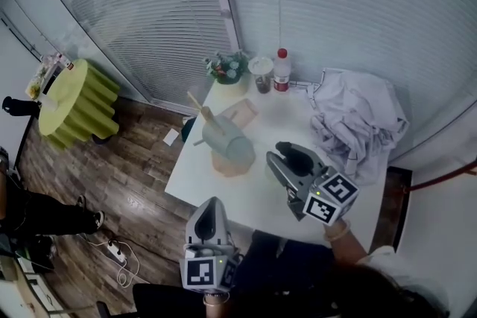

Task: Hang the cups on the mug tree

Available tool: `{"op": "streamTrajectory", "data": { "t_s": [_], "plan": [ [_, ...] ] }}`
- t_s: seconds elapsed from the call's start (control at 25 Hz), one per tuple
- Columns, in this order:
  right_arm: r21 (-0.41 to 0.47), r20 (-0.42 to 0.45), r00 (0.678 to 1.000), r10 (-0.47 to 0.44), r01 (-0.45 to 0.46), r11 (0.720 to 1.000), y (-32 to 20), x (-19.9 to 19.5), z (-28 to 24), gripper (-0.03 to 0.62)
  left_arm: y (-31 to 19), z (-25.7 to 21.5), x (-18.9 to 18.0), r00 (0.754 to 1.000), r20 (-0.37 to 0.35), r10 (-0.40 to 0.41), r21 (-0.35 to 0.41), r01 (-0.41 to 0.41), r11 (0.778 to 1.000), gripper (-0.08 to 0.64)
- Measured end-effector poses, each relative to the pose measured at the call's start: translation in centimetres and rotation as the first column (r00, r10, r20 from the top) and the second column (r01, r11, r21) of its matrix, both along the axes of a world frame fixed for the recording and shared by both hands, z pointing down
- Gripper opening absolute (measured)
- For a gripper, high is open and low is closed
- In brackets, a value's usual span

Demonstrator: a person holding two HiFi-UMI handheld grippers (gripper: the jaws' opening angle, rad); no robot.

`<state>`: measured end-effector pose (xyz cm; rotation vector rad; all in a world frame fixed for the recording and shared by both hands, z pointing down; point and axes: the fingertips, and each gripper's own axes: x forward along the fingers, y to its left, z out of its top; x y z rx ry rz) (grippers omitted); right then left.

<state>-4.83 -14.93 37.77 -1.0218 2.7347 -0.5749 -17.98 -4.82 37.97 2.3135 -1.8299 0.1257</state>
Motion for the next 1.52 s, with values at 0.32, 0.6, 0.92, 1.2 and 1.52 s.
{"op": "streamTrajectory", "data": {
  "t_s": [0.32,0.6,0.92,1.2,1.52],
  "plan": [
    [0.032,-0.010,0.999,-0.036,0.036,0.999,3.1,1.5,-1.2,0.126,3.1,-0.4,2.1,0.999,-0.007,-0.038,0.004,0.038,0.999,0.003],
    [0.062,-0.040,0.998,-0.052,0.055,0.997,5.8,2.9,-1.9,0.126,5.3,-1.8,3.8,0.998,-0.024,-0.064,0.050,0.065,0.997,0.003],
    [0.099,-0.080,0.995,-0.058,0.066,0.993,8.5,4.2,-2.4,0.124,7.7,-2.3,5.3,0.996,-0.017,-0.087,0.063,0.087,0.994,0.003],
    [0.116,-0.114,0.992,-0.059,0.072,0.991,10.7,4.9,-2.3,0.124,9.5,-2.8,6.0,0.995,-0.009,-0.100,0.081,0.101,0.992,0.003],
    [0.147,-0.157,0.986,-0.052,0.076,0.986,12.8,5.5,-2.1,0.091,11.3,-3.1,7.2,0.995,-0.007,-0.102,0.093,0.103,0.990,0.003]
  ]
}}
